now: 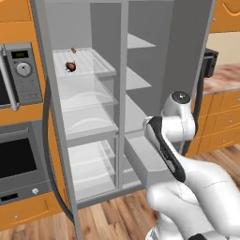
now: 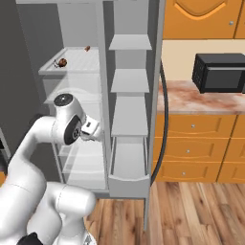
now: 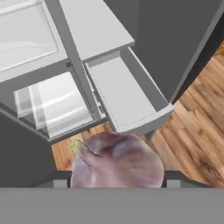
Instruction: Take the garlic and potato from the fridge shelf and place them in the freezer drawer to begin freezing them.
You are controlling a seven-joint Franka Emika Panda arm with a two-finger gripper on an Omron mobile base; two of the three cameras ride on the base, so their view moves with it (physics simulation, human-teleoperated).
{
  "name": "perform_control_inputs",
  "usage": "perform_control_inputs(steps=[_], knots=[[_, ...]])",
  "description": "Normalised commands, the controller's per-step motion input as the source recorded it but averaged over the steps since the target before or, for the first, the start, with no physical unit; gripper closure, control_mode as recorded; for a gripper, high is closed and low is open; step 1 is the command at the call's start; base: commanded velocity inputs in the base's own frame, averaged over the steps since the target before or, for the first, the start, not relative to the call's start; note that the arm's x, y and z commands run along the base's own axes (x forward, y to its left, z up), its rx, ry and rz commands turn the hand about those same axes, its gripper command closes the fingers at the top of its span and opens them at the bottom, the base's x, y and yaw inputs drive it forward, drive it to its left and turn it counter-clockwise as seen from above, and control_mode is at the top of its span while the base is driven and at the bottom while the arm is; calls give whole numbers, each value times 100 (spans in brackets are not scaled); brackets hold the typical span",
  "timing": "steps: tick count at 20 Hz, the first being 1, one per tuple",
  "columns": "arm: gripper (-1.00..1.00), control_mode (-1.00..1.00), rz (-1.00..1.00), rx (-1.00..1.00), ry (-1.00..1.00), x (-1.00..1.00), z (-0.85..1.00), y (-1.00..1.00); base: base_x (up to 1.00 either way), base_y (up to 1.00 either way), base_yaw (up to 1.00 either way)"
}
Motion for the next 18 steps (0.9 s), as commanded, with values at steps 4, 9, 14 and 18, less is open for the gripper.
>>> perform_control_inputs(steps=[4, 9, 14, 18], knots=[[100, -100, -12, 14, 30, 44, -53, -66, 0, 0, 0], [100, -100, -9, 7, 27, 46, -54, -29, 0, 0, 0], [100, -100, -7, 1, 18, 40, -64, -3, 0, 0, 0], [100, -100, -5, 0, 7, 19, -76, 0, 0, 0, 0]])
